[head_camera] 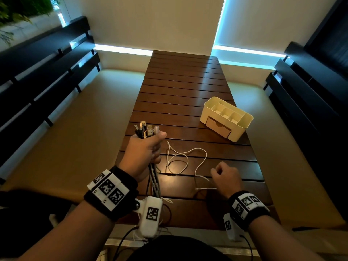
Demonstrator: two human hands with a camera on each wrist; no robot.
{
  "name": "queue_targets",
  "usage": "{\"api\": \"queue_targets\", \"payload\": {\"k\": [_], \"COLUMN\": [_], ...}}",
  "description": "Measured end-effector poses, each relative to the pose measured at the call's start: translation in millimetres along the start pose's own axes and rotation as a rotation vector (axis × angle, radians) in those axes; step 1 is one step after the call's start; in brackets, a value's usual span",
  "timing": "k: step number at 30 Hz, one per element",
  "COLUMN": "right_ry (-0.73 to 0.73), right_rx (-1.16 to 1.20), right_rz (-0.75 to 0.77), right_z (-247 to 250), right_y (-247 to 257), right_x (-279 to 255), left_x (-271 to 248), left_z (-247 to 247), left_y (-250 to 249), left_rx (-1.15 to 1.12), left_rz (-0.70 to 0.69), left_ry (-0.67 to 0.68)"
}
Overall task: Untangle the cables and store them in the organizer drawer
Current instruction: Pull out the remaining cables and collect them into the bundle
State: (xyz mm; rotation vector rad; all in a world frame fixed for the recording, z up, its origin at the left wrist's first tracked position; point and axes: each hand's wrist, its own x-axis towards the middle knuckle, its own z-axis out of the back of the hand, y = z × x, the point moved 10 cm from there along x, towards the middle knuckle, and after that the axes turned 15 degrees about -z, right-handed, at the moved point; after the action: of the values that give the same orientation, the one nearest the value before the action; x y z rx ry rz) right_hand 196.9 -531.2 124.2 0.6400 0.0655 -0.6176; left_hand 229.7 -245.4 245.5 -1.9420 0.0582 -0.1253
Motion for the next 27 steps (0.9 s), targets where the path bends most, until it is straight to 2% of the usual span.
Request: {"api": "queue_targets", "payload": {"k": [5,7,11,12,14,17,19,23,27], "right_ry": [0.191,0.189,0.062,0.068,0.179,0.39,0.36,0.25,0.252], "right_rx": [-0.049,-0.012,0.111,0.128,0.096,-0.187,-0.323,-0.33,-0.346], "right_rz": [0.119,0.201,0.44,0.498,0.578,0.576,0.579,0.546,0.533], "right_z": [-23,-20,6,8,0,-41,-53,-50,-56], "right_y": [11,20,44,50,58,48,41,37,34], "right_x": [-17,-23,-41,-47,-61,-72,-68,-52,-43], "left_x": [-2,-3,-4,-4,-4,-5,-6,-7,-7], "left_z": [0,2,3,4,4,3,2,0,0], "left_y": [-2,-4,-5,-5,-4,-4,-4,-5,-4], "left_rx": [-0.011,-0.01,0.002,0.003,-0.002,0.0,0.003,0.004,0.003], "left_rz": [-0.003,-0.007,-0.01,-0.01,-0.008,-0.011,-0.014,-0.018,-0.022], "left_ry": [-0.006,-0.01,-0.024,-0.027,-0.033,-0.031,-0.027,-0.021,-0.018]}}
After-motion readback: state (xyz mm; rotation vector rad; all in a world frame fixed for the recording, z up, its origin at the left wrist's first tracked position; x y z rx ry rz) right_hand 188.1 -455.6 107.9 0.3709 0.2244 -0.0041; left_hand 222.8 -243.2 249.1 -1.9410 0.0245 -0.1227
